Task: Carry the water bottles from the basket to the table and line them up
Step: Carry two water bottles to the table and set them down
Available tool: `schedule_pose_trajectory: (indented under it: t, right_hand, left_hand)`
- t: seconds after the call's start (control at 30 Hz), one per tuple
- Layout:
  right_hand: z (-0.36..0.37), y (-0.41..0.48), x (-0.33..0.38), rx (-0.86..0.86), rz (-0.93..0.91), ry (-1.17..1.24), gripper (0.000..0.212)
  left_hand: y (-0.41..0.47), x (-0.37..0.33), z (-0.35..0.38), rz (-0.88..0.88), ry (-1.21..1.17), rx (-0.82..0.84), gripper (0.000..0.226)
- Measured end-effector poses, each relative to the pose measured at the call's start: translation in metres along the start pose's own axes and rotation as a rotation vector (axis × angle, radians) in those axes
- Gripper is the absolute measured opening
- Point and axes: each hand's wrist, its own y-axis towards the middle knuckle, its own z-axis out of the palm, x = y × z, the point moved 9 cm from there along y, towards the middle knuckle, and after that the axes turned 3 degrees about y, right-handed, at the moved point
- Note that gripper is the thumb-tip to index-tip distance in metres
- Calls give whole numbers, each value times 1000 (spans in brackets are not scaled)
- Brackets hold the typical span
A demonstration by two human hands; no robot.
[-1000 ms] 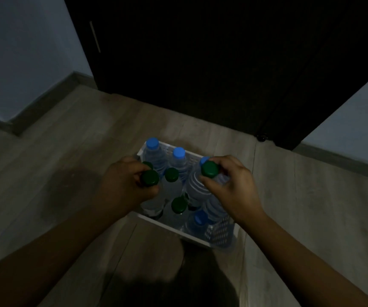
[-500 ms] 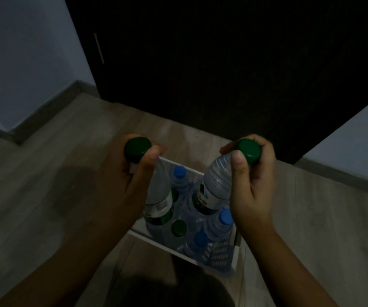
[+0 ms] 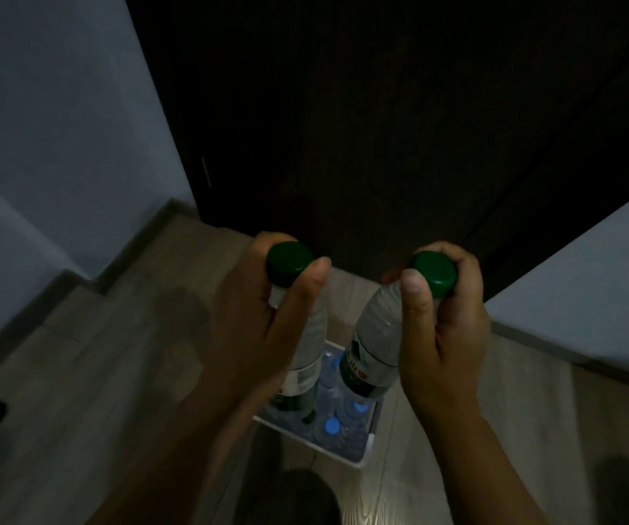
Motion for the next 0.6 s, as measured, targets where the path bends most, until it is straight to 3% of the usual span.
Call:
schedule_pose_trajectory:
  t: [0.2,0.4,0.6]
  right_hand:
    - [-39,68,165,-60,-10,30,21]
    - [-77,146,348,-34,-76,36,14]
    - [-100,199,494,23,-149,106,10]
  left_hand:
    - [43,-156,-84,-17,75,-23,43]
    - [84,-314,-176,-38,0,-56,26]
    - [121,-458,-250,196,1,-26,35]
